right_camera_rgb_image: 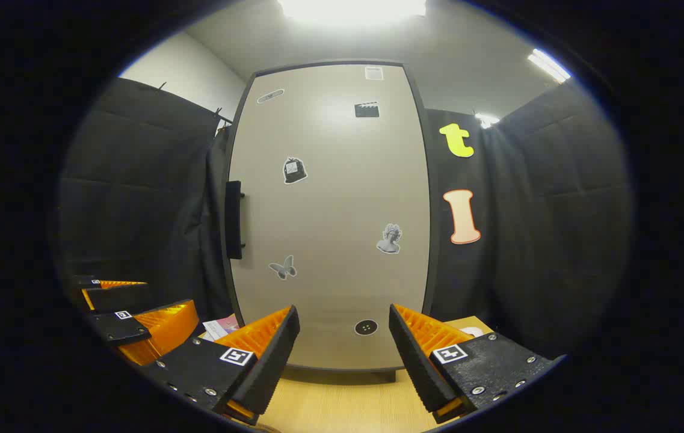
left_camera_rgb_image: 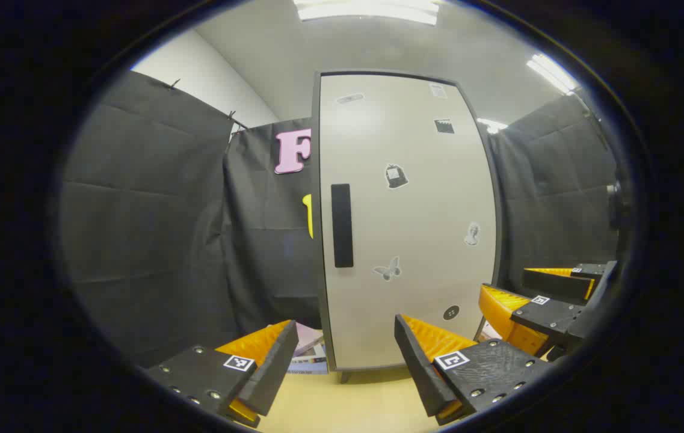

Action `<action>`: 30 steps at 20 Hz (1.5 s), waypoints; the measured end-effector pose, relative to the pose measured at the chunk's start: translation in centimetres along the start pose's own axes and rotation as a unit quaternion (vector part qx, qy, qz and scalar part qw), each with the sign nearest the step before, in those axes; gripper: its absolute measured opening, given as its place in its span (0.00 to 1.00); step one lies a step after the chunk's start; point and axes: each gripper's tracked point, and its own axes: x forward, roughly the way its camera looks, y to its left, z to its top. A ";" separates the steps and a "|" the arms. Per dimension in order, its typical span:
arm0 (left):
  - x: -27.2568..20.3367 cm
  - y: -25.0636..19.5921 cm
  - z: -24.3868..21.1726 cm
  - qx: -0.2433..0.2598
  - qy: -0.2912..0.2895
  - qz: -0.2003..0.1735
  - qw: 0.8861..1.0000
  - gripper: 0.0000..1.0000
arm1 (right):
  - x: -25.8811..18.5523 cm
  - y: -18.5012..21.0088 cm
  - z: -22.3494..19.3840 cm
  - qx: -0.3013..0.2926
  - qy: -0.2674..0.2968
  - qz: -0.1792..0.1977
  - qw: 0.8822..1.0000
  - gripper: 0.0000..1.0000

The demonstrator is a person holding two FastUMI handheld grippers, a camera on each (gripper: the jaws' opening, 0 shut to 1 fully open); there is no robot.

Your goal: Open the cabinet door with the right hand, grasp the bottle in the cabinet with the left hand and place it on the coaster, then close the cabinet door with the right hand.

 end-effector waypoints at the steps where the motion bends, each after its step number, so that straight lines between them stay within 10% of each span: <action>1: 0.1 0.2 -0.1 0.004 -0.001 0.005 1.000 0.92 | 0.0 0.1 -0.1 0.001 0.001 0.000 1.000 0.92; 30: 0.8 -2.0 2.4 0.002 -0.021 -0.027 0.999 0.96 | 2.1 -0.9 2.5 -0.027 -0.012 -0.013 0.999 0.93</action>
